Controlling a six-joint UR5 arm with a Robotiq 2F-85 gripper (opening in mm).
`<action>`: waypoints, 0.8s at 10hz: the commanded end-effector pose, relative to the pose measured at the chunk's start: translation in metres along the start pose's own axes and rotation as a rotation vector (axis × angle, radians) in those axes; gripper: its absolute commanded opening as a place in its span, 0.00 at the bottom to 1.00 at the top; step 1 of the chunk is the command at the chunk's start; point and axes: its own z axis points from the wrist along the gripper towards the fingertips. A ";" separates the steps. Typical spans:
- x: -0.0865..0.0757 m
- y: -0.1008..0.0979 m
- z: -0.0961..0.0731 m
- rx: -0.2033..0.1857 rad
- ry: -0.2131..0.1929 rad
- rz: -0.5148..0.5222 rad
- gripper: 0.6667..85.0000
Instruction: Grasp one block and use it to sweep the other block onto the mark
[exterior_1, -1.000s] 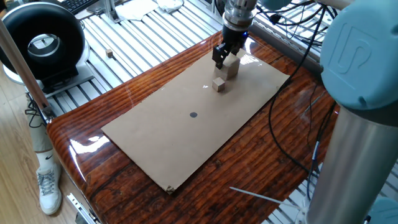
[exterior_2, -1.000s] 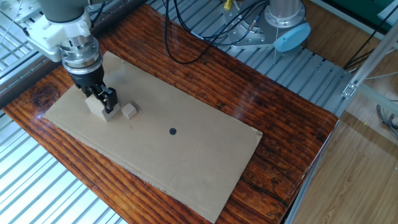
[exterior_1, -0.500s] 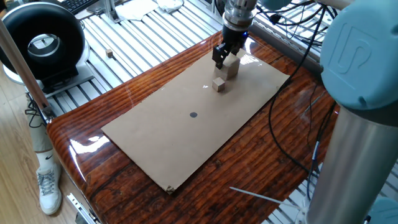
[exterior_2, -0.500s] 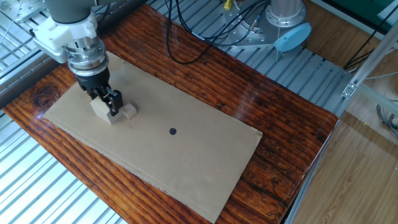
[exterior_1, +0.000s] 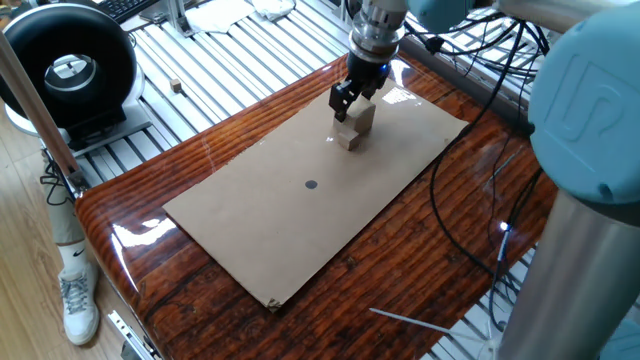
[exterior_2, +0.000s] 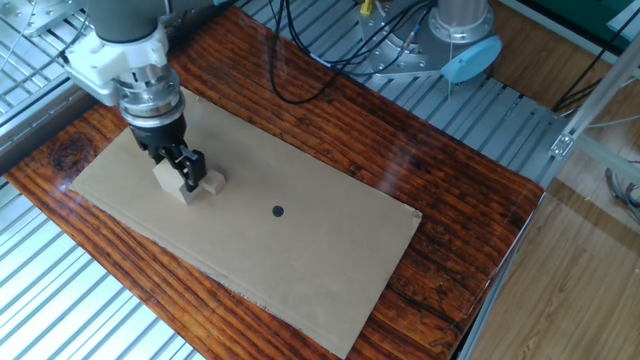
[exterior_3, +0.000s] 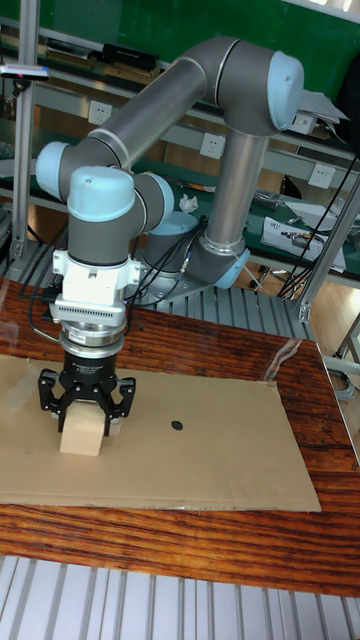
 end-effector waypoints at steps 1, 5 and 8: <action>0.001 0.015 -0.001 -0.022 -0.012 0.021 0.75; 0.006 0.033 -0.002 -0.025 -0.009 0.033 0.75; 0.010 0.047 0.001 -0.022 -0.015 0.015 0.75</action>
